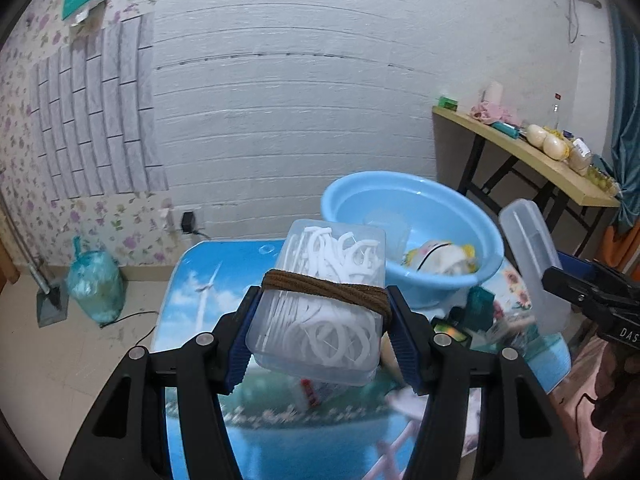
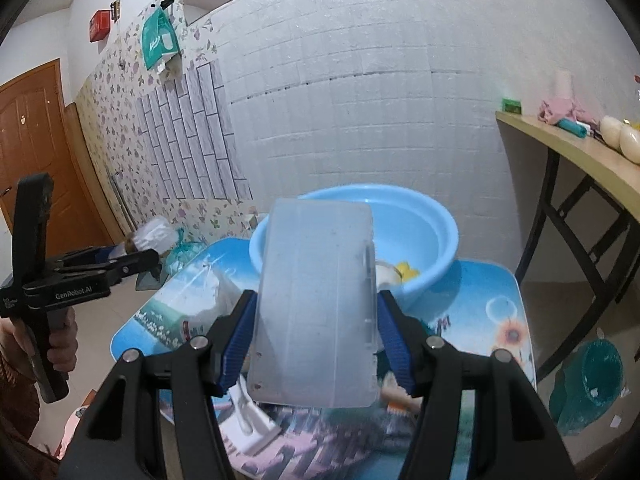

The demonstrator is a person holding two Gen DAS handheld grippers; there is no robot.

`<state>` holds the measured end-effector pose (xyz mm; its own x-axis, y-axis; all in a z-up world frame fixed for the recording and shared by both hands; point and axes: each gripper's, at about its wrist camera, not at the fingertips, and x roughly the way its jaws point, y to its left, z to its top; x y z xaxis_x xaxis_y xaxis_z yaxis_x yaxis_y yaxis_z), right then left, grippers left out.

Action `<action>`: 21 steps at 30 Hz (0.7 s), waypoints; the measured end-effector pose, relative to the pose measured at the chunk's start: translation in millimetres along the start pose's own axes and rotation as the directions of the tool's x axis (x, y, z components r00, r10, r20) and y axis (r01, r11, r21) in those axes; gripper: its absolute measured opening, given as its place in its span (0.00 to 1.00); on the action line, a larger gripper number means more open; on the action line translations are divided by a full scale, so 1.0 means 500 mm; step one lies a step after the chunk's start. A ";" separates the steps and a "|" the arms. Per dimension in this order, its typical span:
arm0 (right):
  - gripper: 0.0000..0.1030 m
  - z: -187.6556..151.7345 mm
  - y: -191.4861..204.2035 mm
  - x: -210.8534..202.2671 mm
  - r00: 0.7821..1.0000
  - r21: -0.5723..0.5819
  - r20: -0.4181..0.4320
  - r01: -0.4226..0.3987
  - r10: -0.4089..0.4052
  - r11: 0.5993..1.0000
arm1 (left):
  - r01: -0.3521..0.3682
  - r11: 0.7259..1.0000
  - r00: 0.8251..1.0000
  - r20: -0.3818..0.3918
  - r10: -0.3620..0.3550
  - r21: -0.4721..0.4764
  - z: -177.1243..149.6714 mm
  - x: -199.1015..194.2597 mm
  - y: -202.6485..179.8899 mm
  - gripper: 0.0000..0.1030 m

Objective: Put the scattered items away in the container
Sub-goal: 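Lift the case and hair-tie box into the blue basin and release both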

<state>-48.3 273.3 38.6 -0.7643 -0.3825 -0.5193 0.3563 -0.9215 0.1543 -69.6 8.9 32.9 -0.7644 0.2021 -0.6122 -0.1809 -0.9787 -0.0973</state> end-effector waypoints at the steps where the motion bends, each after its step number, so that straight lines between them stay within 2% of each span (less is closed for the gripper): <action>1: 0.57 0.006 0.000 0.003 1.000 -0.003 0.006 -0.001 0.001 1.000 | 0.007 1.000 1.000 -0.001 -0.007 0.005 0.007 0.007 -0.006 0.57; 12: 0.57 0.092 -0.032 0.063 0.998 -0.030 0.058 -0.002 0.003 1.000 | 0.094 0.994 0.996 0.000 -0.094 0.059 0.097 0.115 -0.083 0.57; 21: 0.57 0.099 -0.070 0.128 0.999 0.003 0.032 -0.005 0.005 1.000 | 0.130 0.987 0.990 -0.063 -0.124 0.096 0.109 0.200 -0.121 0.57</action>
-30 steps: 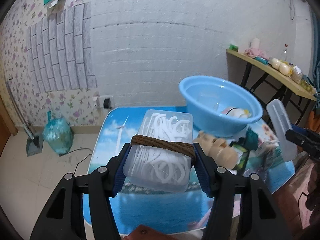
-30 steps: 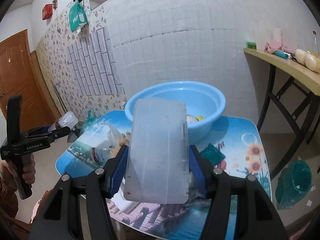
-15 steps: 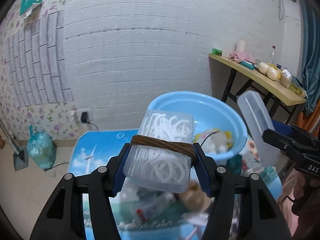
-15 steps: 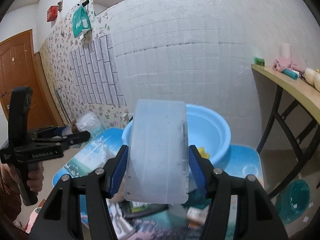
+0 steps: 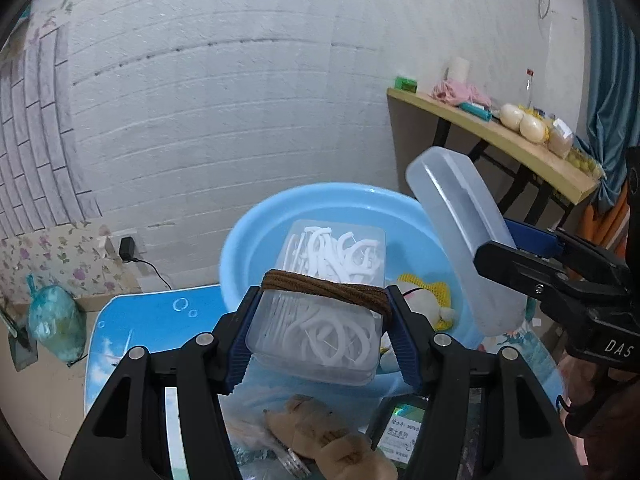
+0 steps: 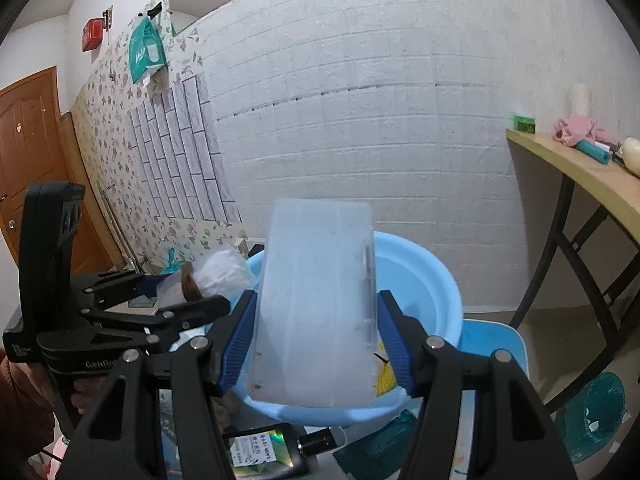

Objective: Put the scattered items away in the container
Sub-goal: 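Lift the case and hair-tie box into the blue basin and release both, then move both grippers back over the table toward the remaining items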

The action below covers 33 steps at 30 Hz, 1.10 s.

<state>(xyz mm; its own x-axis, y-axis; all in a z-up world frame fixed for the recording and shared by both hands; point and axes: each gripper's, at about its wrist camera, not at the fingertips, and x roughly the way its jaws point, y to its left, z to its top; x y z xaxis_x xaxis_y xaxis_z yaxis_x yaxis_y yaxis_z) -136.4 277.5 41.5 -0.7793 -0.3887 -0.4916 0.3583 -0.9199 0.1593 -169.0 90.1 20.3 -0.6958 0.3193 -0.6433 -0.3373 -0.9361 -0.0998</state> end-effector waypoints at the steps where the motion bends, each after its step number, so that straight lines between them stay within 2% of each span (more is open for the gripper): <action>1: 0.57 -0.002 -0.003 0.008 1.000 0.005 -0.006 -0.001 0.001 1.000 | 0.001 1.000 1.000 -0.006 -0.001 0.003 -0.002 0.006 -0.005 0.57; 9: 0.57 -0.019 -0.020 0.061 0.998 0.021 -0.057 0.004 -0.003 1.000 | 0.014 1.000 0.996 -0.088 -0.013 0.010 -0.019 0.067 -0.012 0.59; 15: 0.57 -0.029 -0.025 0.081 0.996 0.032 -0.085 0.008 -0.005 0.999 | 0.023 1.000 0.997 -0.076 -0.023 0.005 -0.020 0.064 -0.007 0.59; 23: 0.58 -0.029 -0.018 0.090 0.996 0.042 -0.089 0.005 -0.001 0.999 | 0.014 1.000 0.997 -0.070 -0.015 -0.012 -0.022 0.049 0.004 0.64; 25: 0.60 -0.025 -0.017 0.088 0.996 0.038 -0.088 0.016 -0.012 0.999 | 0.013 1.000 0.998 -0.068 -0.014 -0.013 -0.024 0.044 0.006 0.67; 33: 0.60 -0.027 -0.011 0.051 0.997 0.041 -0.071 0.016 -0.013 0.999 | -0.004 0.999 0.997 -0.074 0.001 -0.032 -0.045 0.012 0.016 0.67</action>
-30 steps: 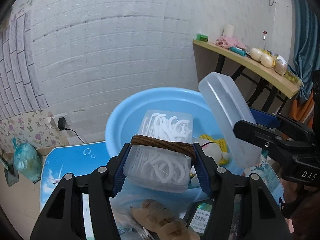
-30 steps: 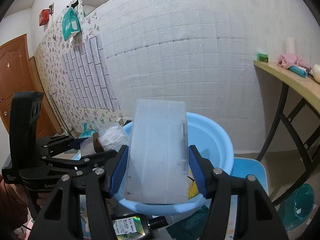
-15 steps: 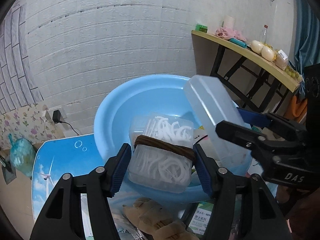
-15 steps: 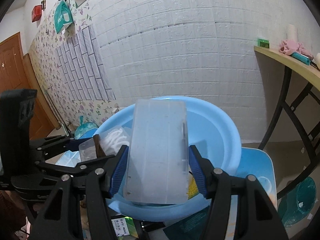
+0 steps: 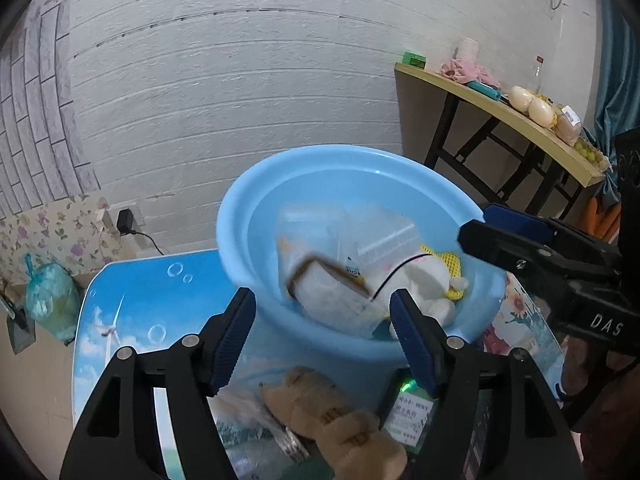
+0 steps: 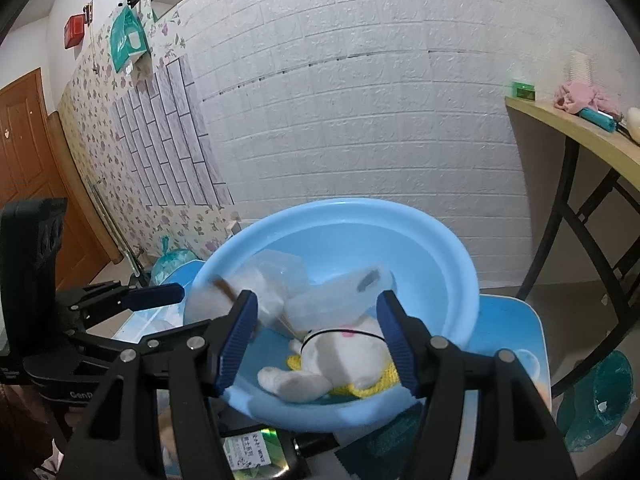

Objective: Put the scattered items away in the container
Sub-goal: 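Move both grippers back over the table toward the remaining items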

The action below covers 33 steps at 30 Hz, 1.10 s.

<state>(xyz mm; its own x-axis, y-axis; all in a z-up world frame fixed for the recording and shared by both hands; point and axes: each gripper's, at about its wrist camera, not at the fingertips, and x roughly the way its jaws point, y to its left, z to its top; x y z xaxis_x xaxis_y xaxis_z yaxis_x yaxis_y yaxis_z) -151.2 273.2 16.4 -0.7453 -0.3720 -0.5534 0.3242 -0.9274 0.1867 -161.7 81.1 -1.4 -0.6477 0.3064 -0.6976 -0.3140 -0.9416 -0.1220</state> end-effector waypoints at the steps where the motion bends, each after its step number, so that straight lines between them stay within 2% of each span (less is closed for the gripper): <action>1: 0.60 -0.003 -0.001 -0.006 1.000 -0.001 0.001 0.002 -0.002 1.000 | -0.003 1.000 1.000 0.001 0.003 -0.001 -0.004 -0.006 0.001 0.67; 13: 0.60 -0.053 0.003 -0.080 0.999 0.012 -0.021 0.042 -0.042 0.999 | -0.024 0.999 1.000 0.002 0.024 -0.028 -0.063 -0.072 0.014 0.68; 21: 0.60 -0.099 0.009 -0.122 0.996 0.026 -0.055 0.076 -0.075 0.997 | -0.038 0.998 0.999 -0.027 0.036 -0.048 -0.125 -0.103 0.027 0.68; 33: 0.60 -0.180 0.014 -0.146 0.983 0.026 -0.125 0.135 -0.130 0.991 | -0.087 0.994 0.994 -0.077 0.082 -0.065 -0.232 -0.141 0.065 0.76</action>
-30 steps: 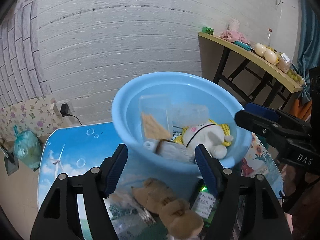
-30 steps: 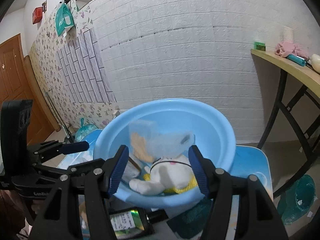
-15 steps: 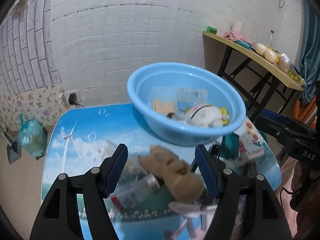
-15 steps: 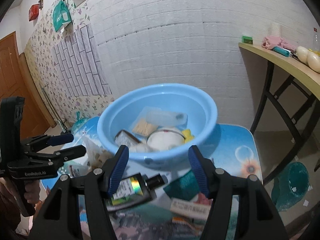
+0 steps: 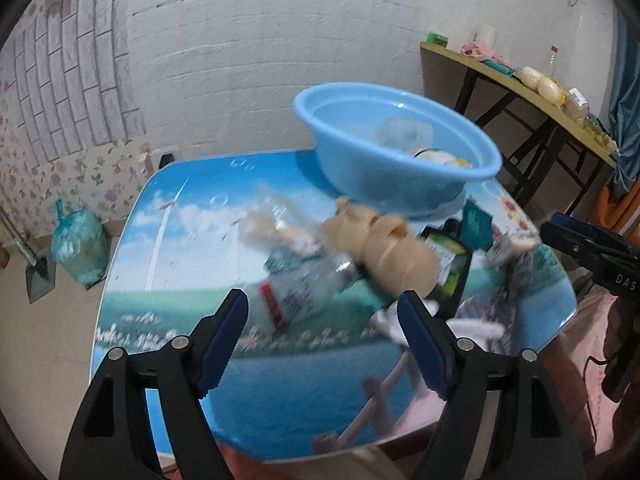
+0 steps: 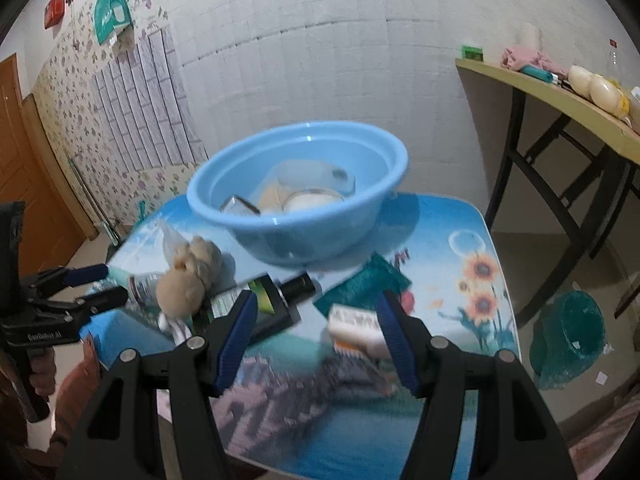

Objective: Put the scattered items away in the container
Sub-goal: 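Move both grippers back over the table toward the remaining items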

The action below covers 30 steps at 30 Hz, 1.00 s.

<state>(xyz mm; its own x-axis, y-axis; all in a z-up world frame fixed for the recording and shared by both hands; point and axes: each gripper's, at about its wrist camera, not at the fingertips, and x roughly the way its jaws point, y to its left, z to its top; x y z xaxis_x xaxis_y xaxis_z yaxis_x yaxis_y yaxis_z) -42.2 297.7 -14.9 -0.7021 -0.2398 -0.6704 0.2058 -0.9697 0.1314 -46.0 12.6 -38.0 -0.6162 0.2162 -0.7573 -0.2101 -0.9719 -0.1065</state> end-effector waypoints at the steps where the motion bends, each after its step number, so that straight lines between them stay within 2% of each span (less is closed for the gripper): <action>1: 0.60 -0.009 -0.002 -0.001 1.000 0.002 -0.010 0.008 -0.008 1.000 | -0.010 1.000 1.000 -0.009 0.009 -0.012 -0.008 0.001 0.008 0.78; 5: 0.62 -0.037 -0.013 -0.002 0.998 0.010 -0.047 0.052 -0.051 0.999 | -0.033 0.997 0.999 -0.036 0.031 -0.068 -0.032 0.006 0.041 0.82; 7: 0.76 -0.047 -0.018 -0.003 0.996 0.014 -0.060 0.070 -0.069 0.997 | -0.046 0.995 0.998 -0.050 0.042 -0.091 -0.040 0.012 0.049 0.84; 12: 0.86 -0.057 -0.030 0.004 0.993 0.035 -0.079 0.095 -0.092 0.995 | -0.056 0.989 0.995 -0.086 0.044 -0.140 -0.041 0.030 0.061 0.90; 18: 0.86 -0.063 -0.034 0.017 0.991 0.057 -0.093 0.100 -0.094 0.993 | -0.055 0.976 0.994 -0.105 0.033 -0.211 -0.033 0.052 0.065 0.92; 26: 0.86 -0.071 -0.024 0.050 0.988 0.027 -0.133 0.078 -0.073 0.997 | -0.054 0.975 0.990 -0.139 0.024 -0.214 -0.018 0.093 0.040 0.92; 30: 0.86 -0.074 -0.030 0.063 0.988 0.034 -0.142 0.073 -0.068 0.997 | -0.070 0.967 0.988 -0.151 0.033 -0.244 -0.005 0.109 0.041 0.92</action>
<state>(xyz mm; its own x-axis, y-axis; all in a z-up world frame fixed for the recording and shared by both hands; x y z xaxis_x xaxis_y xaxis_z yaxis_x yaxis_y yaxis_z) -42.1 306.2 -65.1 -0.6108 -0.1648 -0.7745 0.1309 -0.9857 0.1065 -81.9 4.4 -83.4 -0.5012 0.1671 -0.8490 0.0254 -0.9779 -0.2075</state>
